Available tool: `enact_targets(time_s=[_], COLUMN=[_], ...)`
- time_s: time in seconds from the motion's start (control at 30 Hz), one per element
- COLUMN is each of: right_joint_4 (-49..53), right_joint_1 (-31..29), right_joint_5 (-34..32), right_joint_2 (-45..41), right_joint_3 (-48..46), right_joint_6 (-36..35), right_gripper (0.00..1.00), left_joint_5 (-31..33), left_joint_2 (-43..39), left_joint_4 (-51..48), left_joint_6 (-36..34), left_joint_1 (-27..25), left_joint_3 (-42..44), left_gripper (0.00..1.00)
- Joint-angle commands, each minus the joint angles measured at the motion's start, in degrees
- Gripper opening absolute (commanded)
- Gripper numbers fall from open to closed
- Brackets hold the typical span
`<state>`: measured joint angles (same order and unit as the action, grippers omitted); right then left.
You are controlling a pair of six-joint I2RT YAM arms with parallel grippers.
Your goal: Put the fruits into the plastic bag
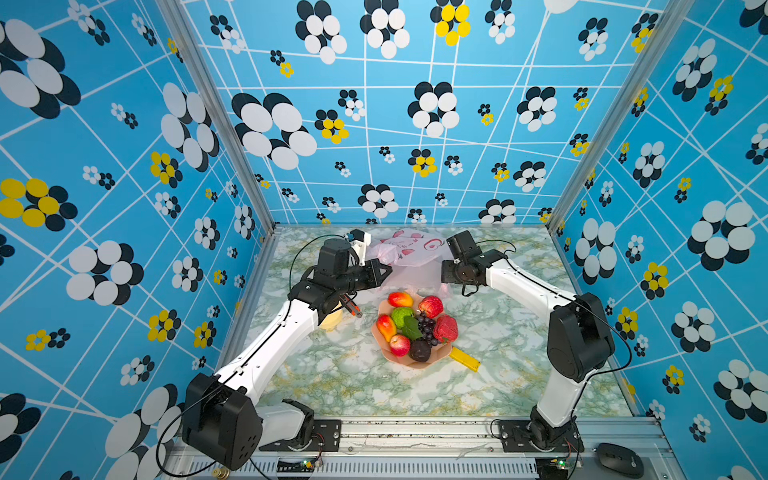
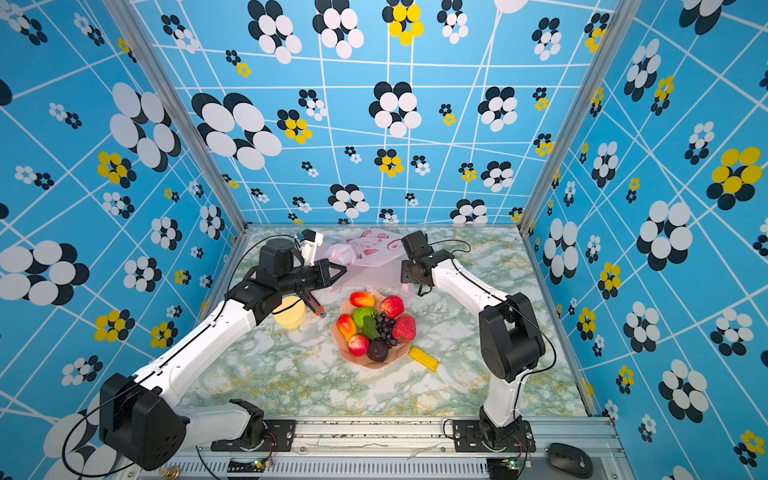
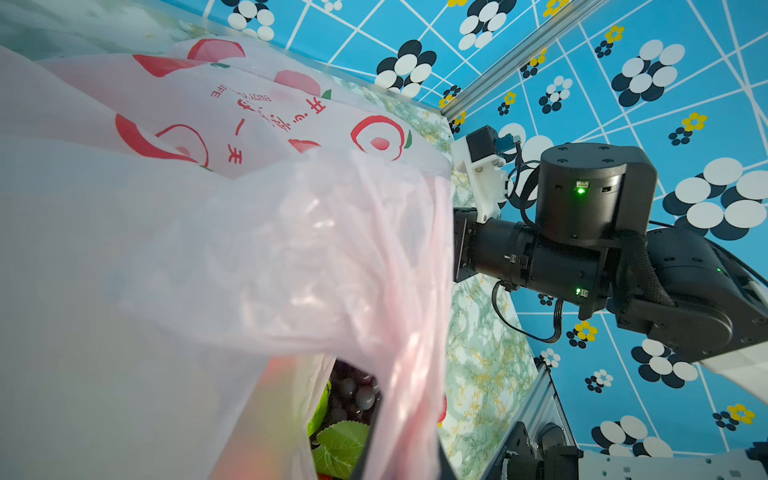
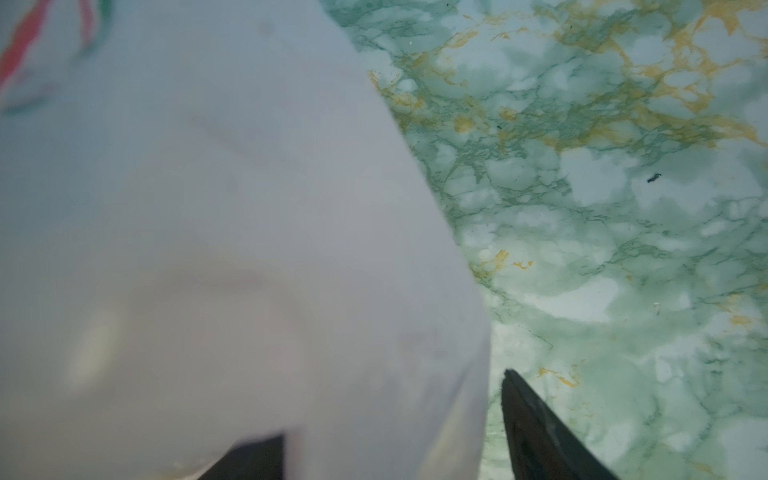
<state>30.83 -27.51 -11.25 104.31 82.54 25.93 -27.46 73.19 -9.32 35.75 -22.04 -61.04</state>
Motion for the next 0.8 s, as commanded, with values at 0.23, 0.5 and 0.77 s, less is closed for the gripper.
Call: enact_targets(time_s=[0.23,0.5,0.77], right_joint_4=[3.07,4.61,2.16], right_joint_1=[-4.41,-3.35,-2.97], right_joint_5=[-0.41,0.79,2.71], right_joint_2=[5.19,-1.24,-5.35], right_joint_3=[6.23,1.48,-5.87], right_joint_6=[-1.28,-1.15,-0.56], right_gripper=[0.85,0.69,0.64], left_joint_5=[-1.86,-0.35,-0.63], left_joint_2=[-0.74,-2.15,-1.91], left_joint_4=[-0.06,-4.59,-4.21], left_joint_6=[-0.09,-2.96,-2.53], left_joint_1=[0.33,1.78,2.13], left_joint_3=[-1.63,-1.95,-1.63], left_gripper=[0.00,0.00,0.00])
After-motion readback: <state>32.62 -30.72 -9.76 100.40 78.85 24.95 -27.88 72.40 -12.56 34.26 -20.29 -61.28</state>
